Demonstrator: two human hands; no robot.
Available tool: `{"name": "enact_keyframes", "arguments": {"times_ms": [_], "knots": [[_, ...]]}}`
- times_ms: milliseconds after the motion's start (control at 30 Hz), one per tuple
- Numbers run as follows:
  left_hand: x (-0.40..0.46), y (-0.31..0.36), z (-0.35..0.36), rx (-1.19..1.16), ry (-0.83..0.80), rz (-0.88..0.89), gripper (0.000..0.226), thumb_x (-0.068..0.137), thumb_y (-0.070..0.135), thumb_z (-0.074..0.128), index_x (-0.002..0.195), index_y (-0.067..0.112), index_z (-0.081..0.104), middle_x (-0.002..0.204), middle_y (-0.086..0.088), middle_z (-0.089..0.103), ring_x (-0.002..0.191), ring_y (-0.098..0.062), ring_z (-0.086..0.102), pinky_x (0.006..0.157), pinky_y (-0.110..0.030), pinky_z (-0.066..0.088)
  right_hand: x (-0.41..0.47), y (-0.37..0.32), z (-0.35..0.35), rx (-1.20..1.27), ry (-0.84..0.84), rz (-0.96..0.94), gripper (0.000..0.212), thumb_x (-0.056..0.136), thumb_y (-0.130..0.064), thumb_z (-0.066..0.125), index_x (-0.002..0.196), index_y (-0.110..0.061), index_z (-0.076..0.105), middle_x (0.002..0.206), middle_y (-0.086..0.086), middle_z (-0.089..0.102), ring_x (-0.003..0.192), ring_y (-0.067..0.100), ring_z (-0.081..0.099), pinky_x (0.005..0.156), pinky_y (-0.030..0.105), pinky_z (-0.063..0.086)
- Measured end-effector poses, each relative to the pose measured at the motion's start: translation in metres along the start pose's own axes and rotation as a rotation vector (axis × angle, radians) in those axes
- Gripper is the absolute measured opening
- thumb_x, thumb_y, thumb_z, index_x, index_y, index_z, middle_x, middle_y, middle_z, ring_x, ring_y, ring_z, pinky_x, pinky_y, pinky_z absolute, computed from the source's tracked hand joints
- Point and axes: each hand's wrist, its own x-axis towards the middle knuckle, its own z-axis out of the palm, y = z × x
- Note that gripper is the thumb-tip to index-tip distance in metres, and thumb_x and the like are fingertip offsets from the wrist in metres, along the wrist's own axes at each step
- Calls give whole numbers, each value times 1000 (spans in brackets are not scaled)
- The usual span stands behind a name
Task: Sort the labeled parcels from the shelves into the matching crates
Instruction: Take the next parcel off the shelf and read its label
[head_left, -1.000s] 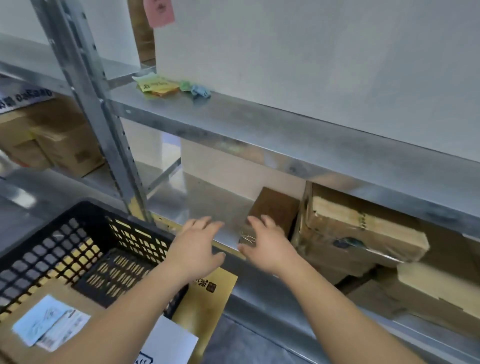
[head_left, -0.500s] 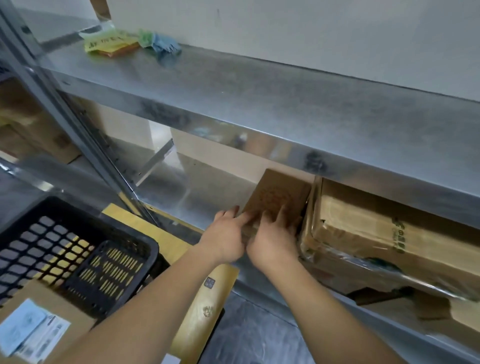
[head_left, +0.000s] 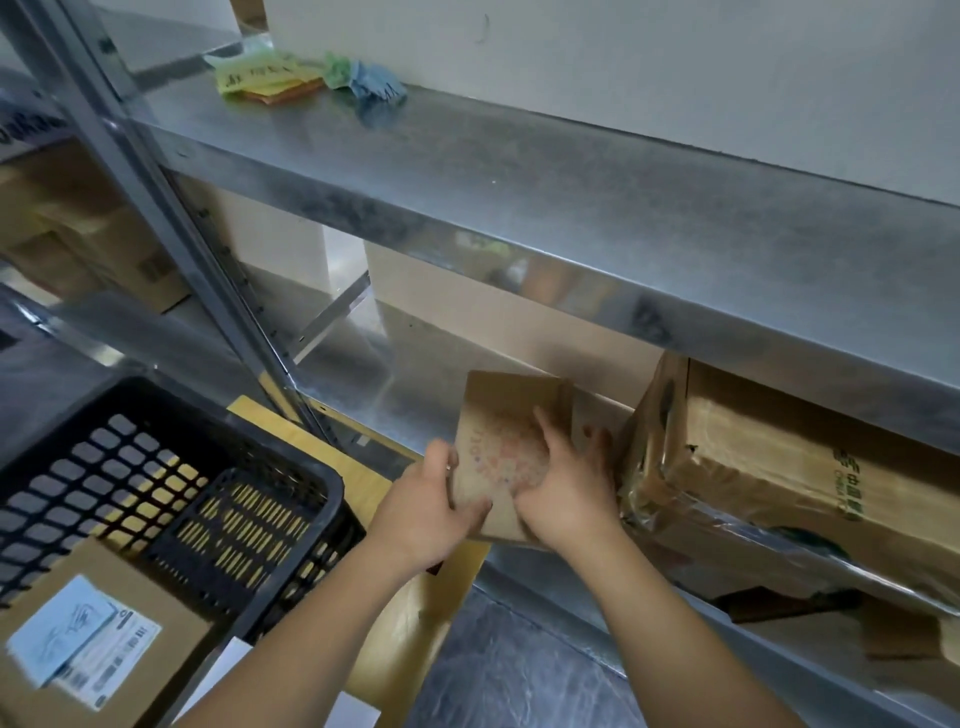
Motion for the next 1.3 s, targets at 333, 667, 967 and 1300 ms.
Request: {"name": "enact_keyframes", "arguments": {"times_ms": [333,667,967,1300], "knots": [[-43,4,-39,-229,46,7,143,65,33,92,144,62,-23,114,14,64,95,-7,66,84,-32,57,-35,-8,-3,134,13,-302,130,64,-41,86,147,-63,-11,151,3,36,130,26,53,106,38,47],[-152,33,-127,-215,328,294,42,79,84,46,105,51,38,109,24,60,95,0,61,71,-21,52,-126,-62,-71,343,256,-671,33,93,-75,38,91,-45,51,99,-10,58,89,1,56,71,30,43],[-216,-1,-183,-270,426,171,105,68,36,90,128,74,13,102,19,67,89,-1,67,77,-25,56,-184,-105,-67,258,-73,-679,121,76,-11,88,139,-76,7,123,-19,53,111,-1,60,92,22,52],[-268,-69,-195,-145,484,235,47,77,81,51,120,66,42,121,22,40,114,15,39,86,-5,38,-215,-146,-1,179,-28,-870,48,77,-82,55,118,-58,57,157,-27,17,139,-25,11,112,14,27]]}}
